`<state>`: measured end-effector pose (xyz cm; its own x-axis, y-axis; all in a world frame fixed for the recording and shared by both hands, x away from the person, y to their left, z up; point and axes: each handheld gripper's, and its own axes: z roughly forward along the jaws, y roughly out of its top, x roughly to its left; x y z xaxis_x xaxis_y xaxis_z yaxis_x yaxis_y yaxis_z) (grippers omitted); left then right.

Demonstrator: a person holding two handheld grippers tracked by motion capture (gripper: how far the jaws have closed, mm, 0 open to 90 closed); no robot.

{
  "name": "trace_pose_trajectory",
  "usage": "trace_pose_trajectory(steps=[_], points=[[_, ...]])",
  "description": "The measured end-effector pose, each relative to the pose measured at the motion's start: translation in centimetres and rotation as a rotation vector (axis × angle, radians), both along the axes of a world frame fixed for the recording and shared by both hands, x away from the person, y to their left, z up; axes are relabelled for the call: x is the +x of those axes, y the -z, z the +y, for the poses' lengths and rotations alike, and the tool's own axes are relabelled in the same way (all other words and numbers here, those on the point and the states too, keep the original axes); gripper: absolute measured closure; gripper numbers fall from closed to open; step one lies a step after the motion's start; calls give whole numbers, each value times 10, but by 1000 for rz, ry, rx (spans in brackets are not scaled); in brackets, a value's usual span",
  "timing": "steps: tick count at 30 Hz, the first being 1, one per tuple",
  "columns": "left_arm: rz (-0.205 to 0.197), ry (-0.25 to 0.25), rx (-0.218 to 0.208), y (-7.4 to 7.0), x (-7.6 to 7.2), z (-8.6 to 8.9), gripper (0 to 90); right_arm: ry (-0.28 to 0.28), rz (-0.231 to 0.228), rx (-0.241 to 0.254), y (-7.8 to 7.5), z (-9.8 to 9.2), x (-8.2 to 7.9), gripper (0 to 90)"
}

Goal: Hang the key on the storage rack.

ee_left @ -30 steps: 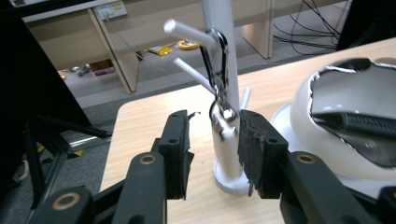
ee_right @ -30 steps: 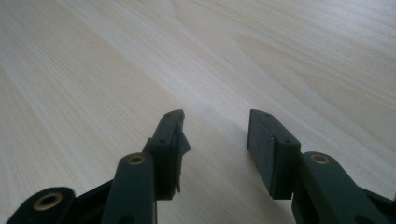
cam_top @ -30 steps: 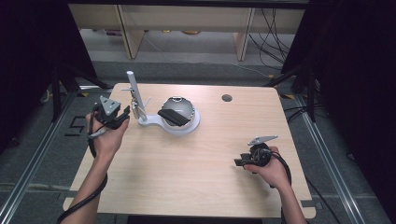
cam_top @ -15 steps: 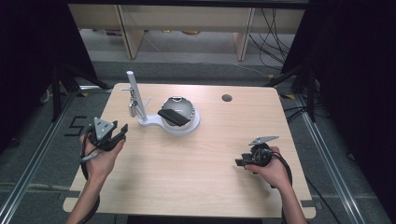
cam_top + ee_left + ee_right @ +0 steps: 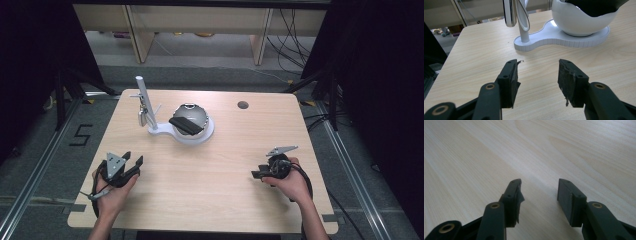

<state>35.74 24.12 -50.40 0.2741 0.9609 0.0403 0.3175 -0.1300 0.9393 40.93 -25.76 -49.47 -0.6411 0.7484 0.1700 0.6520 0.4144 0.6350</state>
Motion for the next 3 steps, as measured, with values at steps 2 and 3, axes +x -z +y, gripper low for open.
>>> trace_pose_trajectory(steps=[2,3], points=[[-2,1,-13,1,-1,1,486,-2,-1,2,0,-1,0,545],[-4,-2,-27,1,-1,1,484,-5,6,-5,-2,-2,0,545]])
